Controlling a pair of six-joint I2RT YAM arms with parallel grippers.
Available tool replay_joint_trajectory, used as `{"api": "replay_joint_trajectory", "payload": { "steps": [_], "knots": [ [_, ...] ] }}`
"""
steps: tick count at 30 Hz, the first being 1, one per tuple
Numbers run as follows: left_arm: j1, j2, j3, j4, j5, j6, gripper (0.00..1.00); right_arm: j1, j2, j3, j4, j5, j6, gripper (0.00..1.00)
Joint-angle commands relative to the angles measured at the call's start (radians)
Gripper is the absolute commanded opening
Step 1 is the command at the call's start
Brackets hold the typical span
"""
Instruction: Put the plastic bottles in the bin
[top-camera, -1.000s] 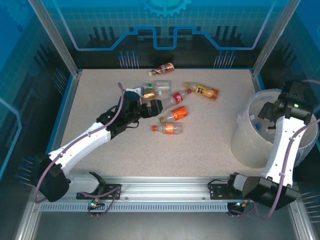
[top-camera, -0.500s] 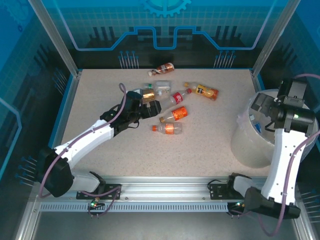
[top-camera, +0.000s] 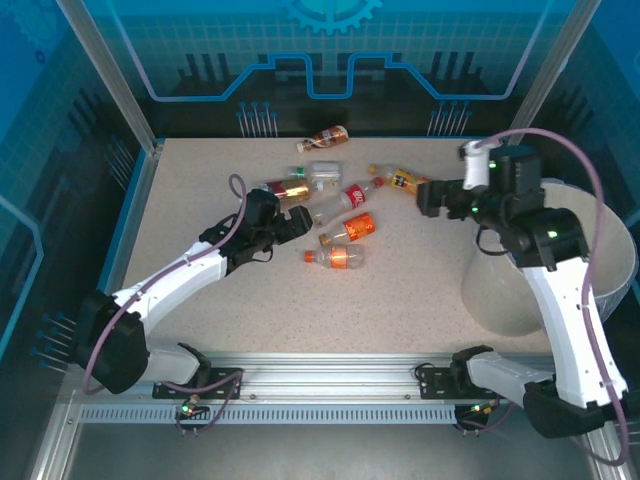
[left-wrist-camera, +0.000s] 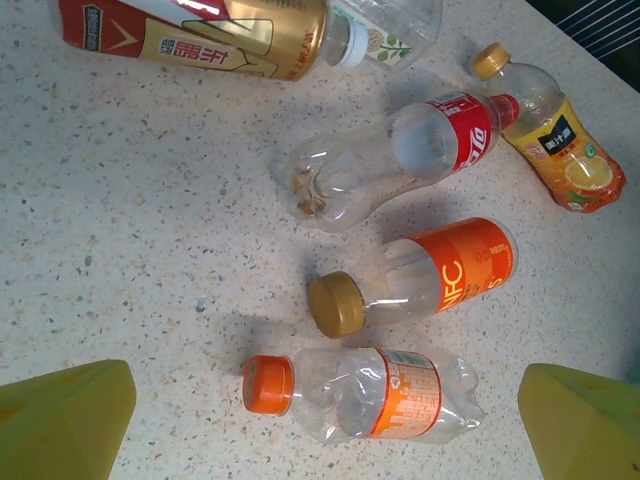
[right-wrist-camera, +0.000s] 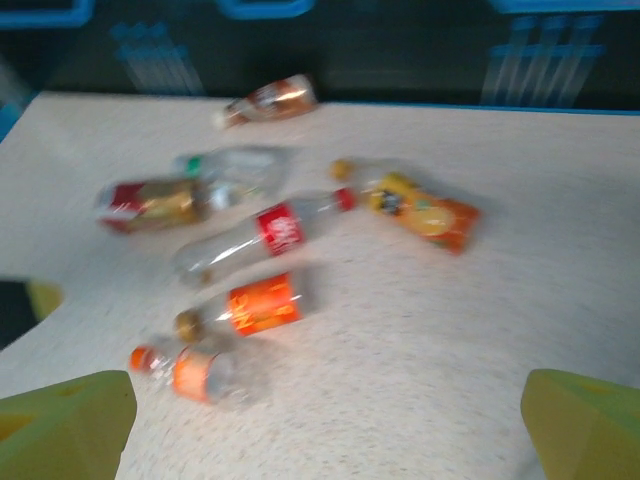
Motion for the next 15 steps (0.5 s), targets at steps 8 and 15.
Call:
{"api": "replay_joint_trajectory", "payload": {
  "steps": [8,15],
  "knots": [
    [0.080,-0.059,-0.077,-0.082,-0.049,-0.147,0.99,0.315,0.192,-0.226,0.192,-0.083,-0.467,1.00],
    [0.113,-0.081,-0.108,-0.100,-0.047,-0.185,0.99,0.440,0.429,-0.214,0.234,-0.077,-0.626,0.97]
  ]
}}
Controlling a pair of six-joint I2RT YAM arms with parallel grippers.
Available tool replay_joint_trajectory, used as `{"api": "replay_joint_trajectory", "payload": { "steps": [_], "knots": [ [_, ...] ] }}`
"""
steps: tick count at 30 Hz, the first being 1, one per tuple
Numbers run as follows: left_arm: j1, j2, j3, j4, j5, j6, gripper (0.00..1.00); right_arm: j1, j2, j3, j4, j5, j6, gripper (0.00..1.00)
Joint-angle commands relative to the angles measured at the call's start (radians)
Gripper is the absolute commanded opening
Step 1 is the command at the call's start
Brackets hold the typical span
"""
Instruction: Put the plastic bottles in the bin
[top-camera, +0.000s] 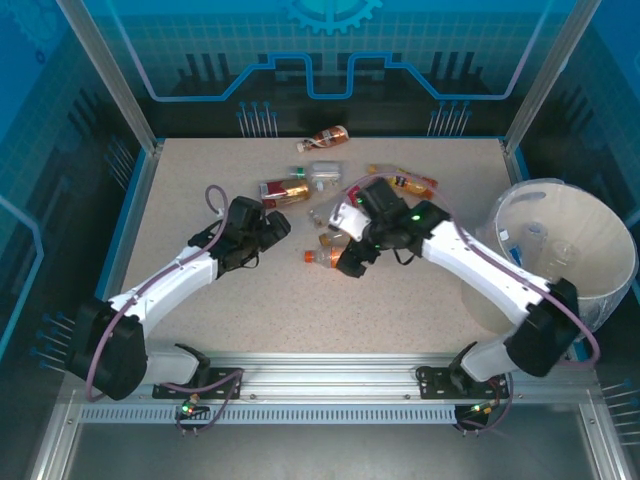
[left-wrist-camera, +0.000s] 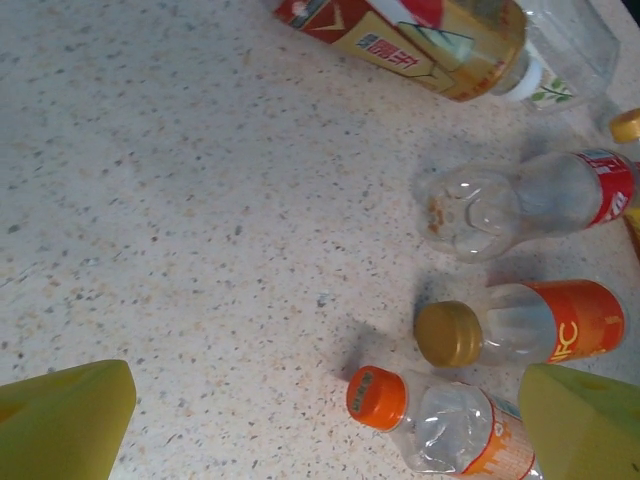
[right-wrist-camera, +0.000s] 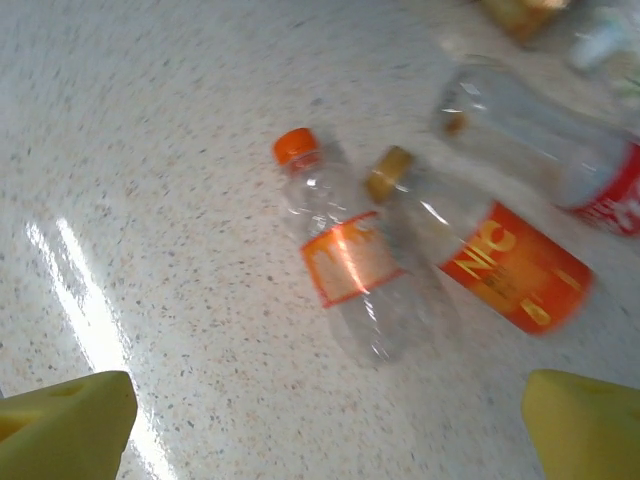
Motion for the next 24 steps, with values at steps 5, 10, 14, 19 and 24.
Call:
{"api": "replay_joint_trajectory", "payload": {
  "steps": [5,10,14,19,24],
  "knots": [
    [0.016,-0.064,-0.036,-0.044,-0.026,-0.037,0.99,0.040,0.258,0.120,-0.014,0.055,-0.179,0.92],
    [0.026,-0.090,-0.059,-0.055,-0.040,-0.042,0.99,0.068,0.380,0.157,0.001,0.103,-0.256,0.90],
    [0.032,-0.101,-0.074,-0.054,-0.042,-0.048,0.99,0.092,0.451,0.166,0.003,0.118,-0.280,0.87],
    [0.036,-0.098,-0.078,-0.051,-0.039,-0.047,0.99,0.122,0.504,0.145,-0.002,0.132,-0.281,0.84],
    [0.037,-0.085,-0.076,-0.045,-0.036,-0.046,0.99,0.135,0.515,0.109,0.026,0.150,-0.258,0.77]
  ]
}}
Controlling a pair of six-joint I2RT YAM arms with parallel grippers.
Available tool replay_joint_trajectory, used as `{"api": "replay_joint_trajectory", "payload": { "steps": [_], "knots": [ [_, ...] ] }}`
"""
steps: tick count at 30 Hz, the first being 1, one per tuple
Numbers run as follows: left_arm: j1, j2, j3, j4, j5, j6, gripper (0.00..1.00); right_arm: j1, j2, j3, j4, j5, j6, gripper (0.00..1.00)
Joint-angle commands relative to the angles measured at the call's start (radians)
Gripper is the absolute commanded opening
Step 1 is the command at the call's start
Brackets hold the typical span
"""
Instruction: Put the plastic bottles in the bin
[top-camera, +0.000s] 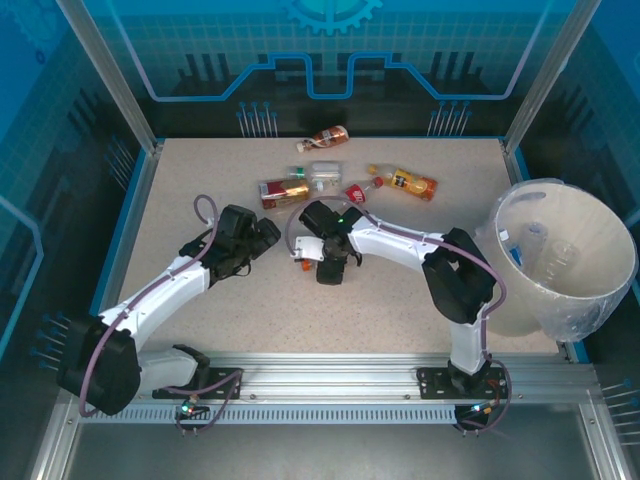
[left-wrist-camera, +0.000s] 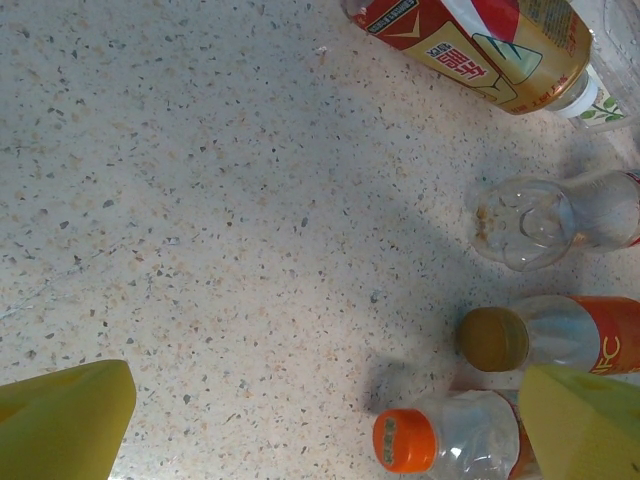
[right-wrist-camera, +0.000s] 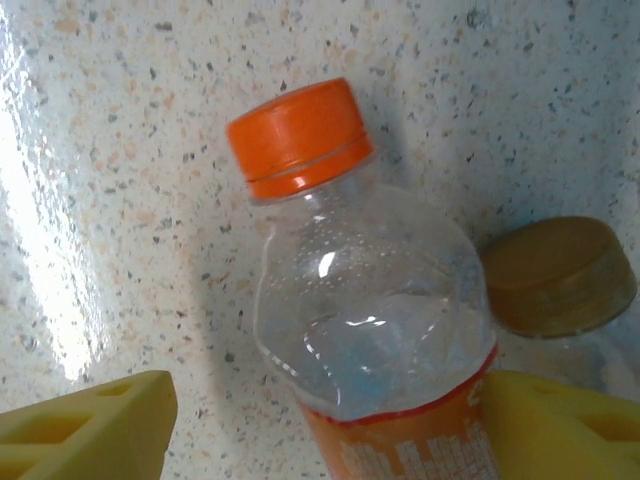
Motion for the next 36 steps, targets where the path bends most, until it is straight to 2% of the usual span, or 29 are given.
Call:
{"api": "replay_joint_trajectory", "payload": {
  "steps": [1,8,15,21,24,29,36],
  "knots": [
    [0.011,-0.003,-0.004,-0.011,-0.012,-0.019,0.99,0.023,0.043,-0.045,-0.014,-0.002,0.017,0.76],
    [0.012,0.009,0.000,-0.003,-0.001,-0.016,0.99,0.023,0.021,-0.087,0.013,0.022,0.058,0.67],
    [0.012,0.013,0.000,0.012,0.025,-0.014,0.99,0.036,0.015,-0.111,0.027,0.021,0.070,0.68],
    [0.011,0.012,-0.010,0.072,0.089,0.011,0.99,0.042,-0.001,-0.118,0.027,0.027,0.123,0.54],
    [0.011,0.011,-0.002,0.094,0.123,0.019,0.99,0.043,-0.070,-0.128,0.013,0.001,0.158,0.50],
    [0.009,0.002,0.041,0.126,0.201,0.038,0.99,0.039,-0.268,-0.205,0.058,-0.044,0.248,0.44],
    [-0.021,-0.016,0.087,0.170,0.233,0.049,0.99,0.014,-0.563,-0.256,0.059,0.002,0.335,0.37]
  ]
}}
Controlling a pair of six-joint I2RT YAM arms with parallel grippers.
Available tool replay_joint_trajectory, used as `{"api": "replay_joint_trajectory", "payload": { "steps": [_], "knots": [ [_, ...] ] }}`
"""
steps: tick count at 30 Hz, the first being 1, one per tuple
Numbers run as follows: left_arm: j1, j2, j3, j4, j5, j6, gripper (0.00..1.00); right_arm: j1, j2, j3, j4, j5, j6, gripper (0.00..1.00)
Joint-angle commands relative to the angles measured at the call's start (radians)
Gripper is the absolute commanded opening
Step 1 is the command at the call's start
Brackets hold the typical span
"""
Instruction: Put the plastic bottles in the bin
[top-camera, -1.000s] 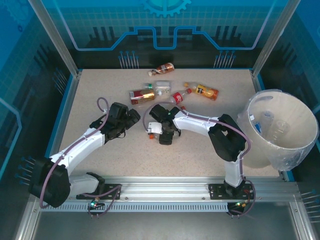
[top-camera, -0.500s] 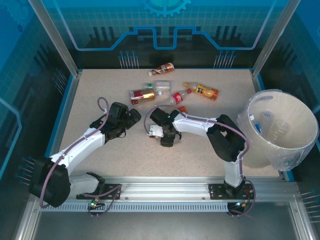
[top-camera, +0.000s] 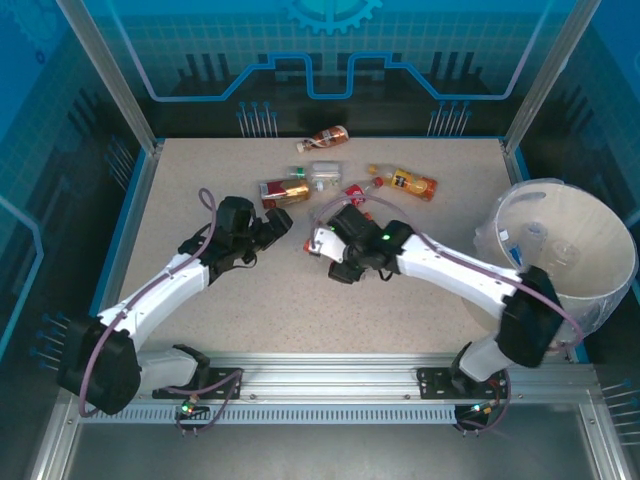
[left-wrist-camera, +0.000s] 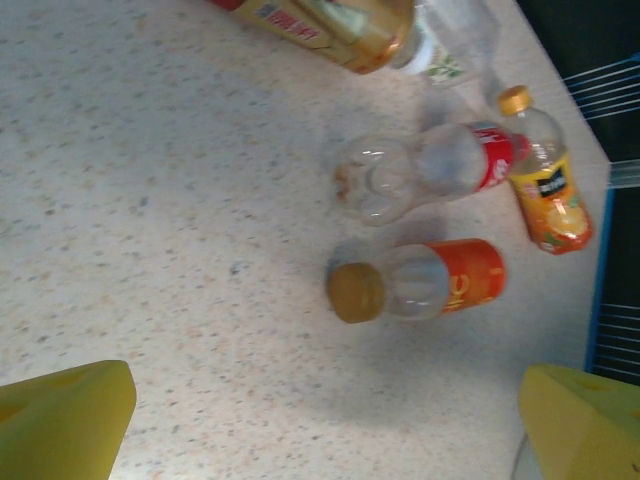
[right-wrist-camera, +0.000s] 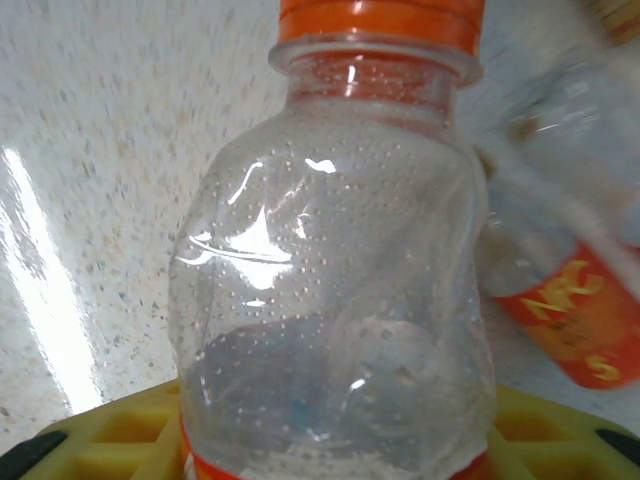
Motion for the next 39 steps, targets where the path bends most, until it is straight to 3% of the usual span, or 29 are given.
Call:
{"api": "replay_joint_trajectory", "payload": {
  "steps": [1,7,13,16,20,24,32,39],
  "knots": [
    [-0.022,-0.018,0.047,0.044,0.037,0.031,0.99,-0.021,-0.131,-0.016,0.008,0.017,0.075,0.36],
    [-0.039,0.007,0.071,0.053,0.034,0.032,0.99,-0.137,-0.386,0.014,0.011,0.003,0.157,0.28],
    [-0.050,0.036,0.084,0.064,0.035,0.023,0.99,-0.345,-0.593,0.044,0.006,-0.078,0.258,0.27],
    [-0.057,0.051,0.095,0.065,0.035,0.023,0.99,-0.441,-0.651,0.079,-0.030,-0.049,0.308,0.25],
    [-0.063,0.069,0.112,0.064,0.037,0.023,0.99,-0.534,-0.683,0.129,-0.091,0.113,0.366,0.25],
    [-0.067,0.086,0.119,0.064,0.038,0.023,0.99,-0.634,-0.692,0.155,-0.124,0.192,0.385,0.24],
    [-0.068,0.099,0.124,0.058,0.036,0.026,0.99,-0.890,-0.718,0.127,-0.108,0.165,0.441,0.24],
    [-0.068,0.105,0.137,0.036,0.027,0.039,0.99,-1.217,-0.669,0.117,-0.144,-0.082,0.525,0.24]
  ]
}}
